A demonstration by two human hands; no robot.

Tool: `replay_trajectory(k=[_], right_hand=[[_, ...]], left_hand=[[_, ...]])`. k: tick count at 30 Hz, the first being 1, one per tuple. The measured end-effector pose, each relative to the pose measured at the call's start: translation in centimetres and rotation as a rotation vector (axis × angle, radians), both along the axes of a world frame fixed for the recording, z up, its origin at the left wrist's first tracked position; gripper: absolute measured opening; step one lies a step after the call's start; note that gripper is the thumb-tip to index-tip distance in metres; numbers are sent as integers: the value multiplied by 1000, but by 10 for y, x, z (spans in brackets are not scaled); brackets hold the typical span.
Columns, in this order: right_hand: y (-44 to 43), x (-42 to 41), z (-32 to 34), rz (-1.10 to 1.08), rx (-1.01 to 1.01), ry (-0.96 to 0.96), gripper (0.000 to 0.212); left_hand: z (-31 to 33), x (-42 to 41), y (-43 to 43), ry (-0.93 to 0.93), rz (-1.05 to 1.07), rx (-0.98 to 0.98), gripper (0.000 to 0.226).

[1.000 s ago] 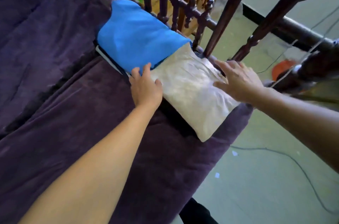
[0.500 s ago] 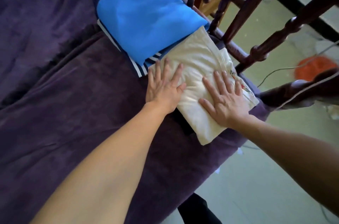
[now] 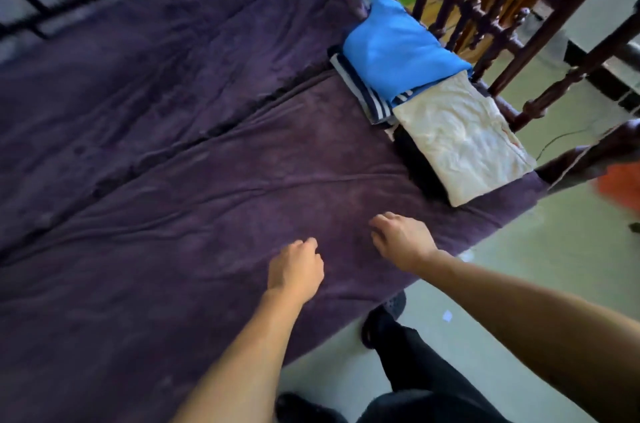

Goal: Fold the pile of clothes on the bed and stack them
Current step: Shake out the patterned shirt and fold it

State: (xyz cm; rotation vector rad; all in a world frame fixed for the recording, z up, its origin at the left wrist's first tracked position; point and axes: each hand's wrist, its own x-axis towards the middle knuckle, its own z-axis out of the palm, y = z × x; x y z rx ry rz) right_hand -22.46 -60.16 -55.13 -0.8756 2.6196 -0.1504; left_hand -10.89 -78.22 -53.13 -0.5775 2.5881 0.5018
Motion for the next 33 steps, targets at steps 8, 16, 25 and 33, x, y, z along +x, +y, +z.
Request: replay_trajectory(k=[8, 16, 25, 33], right_hand=[[-134, 182, 41, 271, -74, -3, 25], [-266, 297, 81, 552, -160, 18, 22], [-422, 366, 57, 694, -76, -53, 23], [-576, 473, 36, 771, 28, -201, 23]], left_hand=[[47, 262, -114, 0, 234, -126, 24], [90, 446, -200, 38, 557, -217, 19], [98, 576, -332, 9, 751, -263, 23], [97, 668, -453, -46, 904, -184, 23]])
